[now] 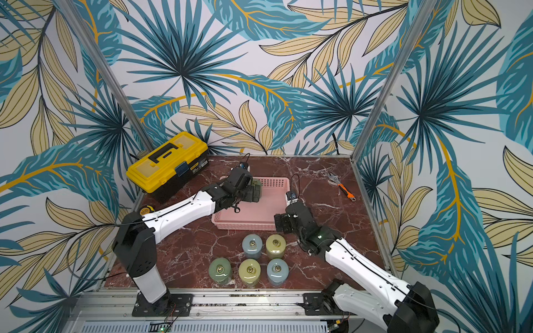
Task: Take the tea canister out of the basket
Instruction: Pick up the tea canister from the basket.
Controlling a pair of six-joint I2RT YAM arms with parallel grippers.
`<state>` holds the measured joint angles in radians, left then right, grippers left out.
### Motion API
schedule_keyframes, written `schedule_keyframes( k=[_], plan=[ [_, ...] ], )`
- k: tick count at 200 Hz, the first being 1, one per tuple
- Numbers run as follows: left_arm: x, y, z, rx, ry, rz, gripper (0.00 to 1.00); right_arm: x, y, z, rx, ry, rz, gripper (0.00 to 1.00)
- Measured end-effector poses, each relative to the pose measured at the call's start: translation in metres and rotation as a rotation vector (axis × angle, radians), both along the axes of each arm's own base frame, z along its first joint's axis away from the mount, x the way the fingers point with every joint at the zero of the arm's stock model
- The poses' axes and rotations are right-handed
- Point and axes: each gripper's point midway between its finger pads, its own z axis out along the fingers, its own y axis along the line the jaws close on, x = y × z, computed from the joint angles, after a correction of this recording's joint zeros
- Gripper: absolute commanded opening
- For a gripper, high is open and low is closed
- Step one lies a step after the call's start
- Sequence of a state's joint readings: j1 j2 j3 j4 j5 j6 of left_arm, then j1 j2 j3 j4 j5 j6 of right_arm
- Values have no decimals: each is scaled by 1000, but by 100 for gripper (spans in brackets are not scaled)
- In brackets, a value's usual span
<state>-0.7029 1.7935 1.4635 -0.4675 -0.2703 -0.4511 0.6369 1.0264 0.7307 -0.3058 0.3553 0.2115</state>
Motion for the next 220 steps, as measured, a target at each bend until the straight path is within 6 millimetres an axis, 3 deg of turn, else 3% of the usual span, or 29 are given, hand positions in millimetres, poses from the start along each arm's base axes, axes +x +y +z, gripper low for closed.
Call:
schedule_keyframes(
  k=[77, 165, 220],
  plan=[
    [24, -2, -37, 44, 98, 20, 100, 1, -3, -1, -9, -7, -11, 99],
    [44, -16, -61, 83, 118, -21, 100, 3, -2, -7, -21, 8, -13, 99],
    [50, -12, -82, 122, 141, -26, 100, 4, -3, -9, -25, 13, -17, 99]
  ],
)
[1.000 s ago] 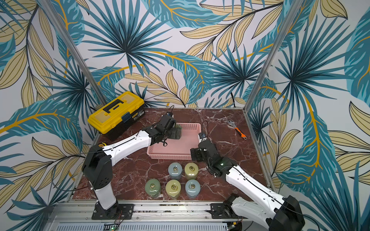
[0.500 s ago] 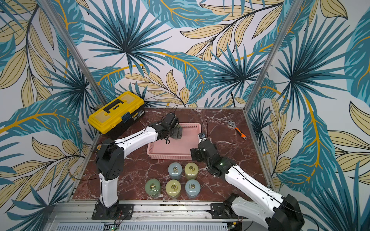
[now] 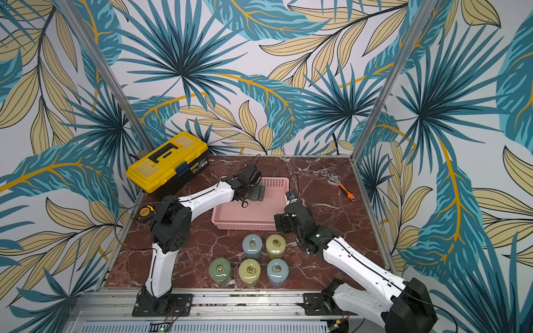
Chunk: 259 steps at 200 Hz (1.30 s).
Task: Take the tea canister out of the basket
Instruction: Pick up the tea canister from the basket.
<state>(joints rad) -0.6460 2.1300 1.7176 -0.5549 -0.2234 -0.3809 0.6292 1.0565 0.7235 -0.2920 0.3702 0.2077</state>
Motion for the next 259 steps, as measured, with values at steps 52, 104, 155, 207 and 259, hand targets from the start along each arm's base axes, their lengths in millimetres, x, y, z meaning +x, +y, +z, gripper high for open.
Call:
schedule_keyframes(
  k=[52, 104, 155, 207, 259],
  plan=[
    [16, -4, 14, -23, -44, -5, 100, 1, 0, -4, -7, 9, -2, 99],
    [25, -11, 3, -21, -41, -22, 99, 2, 0, -7, -12, 17, -3, 99],
    [27, -10, -3, -15, -32, -26, 84, 2, -1, -7, -15, 17, -5, 99],
    [28, -9, -4, -17, -29, -30, 62, 3, -1, -7, -15, 17, -6, 99],
    [26, -11, -2, -27, -23, -43, 51, 3, -1, -7, -15, 17, -6, 99]
  ],
)
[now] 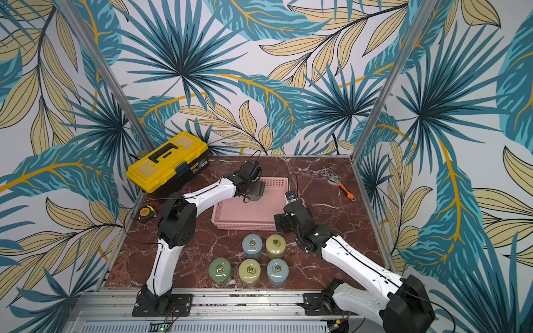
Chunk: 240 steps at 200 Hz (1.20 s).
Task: Take the tea canister out of the basket
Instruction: Pick up the tea canister from the basket.
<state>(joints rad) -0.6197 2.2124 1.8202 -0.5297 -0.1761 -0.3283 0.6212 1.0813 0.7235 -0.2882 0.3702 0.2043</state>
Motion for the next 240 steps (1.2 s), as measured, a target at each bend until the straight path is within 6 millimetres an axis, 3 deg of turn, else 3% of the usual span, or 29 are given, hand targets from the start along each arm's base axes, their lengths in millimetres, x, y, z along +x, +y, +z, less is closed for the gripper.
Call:
schedule_keyframes(
  k=[44, 117, 193, 240],
  plan=[
    [-11, -3, 13, -31, 24, -39, 49, 0, -1, 0, 0, 0, -3, 99],
    [-39, 10, 83, -103, -48, -61, 48, 2, -3, 1, -3, -7, -13, 99],
    [-79, 30, 94, -70, -24, -92, 48, 3, -3, 1, -1, -19, -19, 99],
    [-111, 36, 118, -54, -61, -134, 48, 2, -5, -2, -7, -20, -25, 99]
  ],
)
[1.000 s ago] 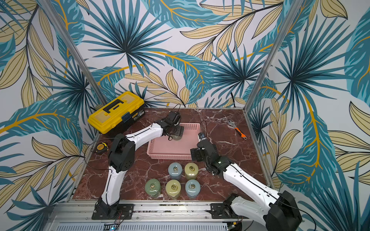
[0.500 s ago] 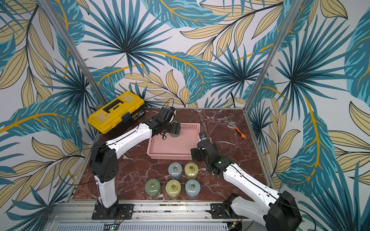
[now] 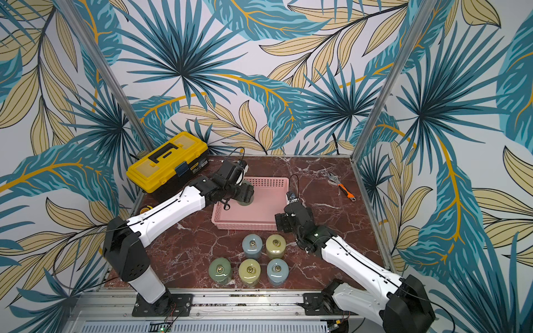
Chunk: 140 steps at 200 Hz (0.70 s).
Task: Take the tea canister out of the basket
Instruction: Pick up the tea canister from the basket, then place the tea canister at the center of the board.
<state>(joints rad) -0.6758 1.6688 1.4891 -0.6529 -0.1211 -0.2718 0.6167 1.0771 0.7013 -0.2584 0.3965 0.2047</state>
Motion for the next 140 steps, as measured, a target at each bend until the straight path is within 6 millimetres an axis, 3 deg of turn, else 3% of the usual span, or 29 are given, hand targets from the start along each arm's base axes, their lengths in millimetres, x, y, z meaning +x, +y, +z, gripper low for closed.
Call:
schedule_keyframes(
  k=[65, 140],
  plan=[
    [-49, 8, 19, 6, -32, -59, 48, -1, -2, 3, 5, -12, -4, 99],
    [-95, 25, 19, -4, -38, -87, 48, -1, -4, 3, 0, -17, -12, 99]
  ],
)
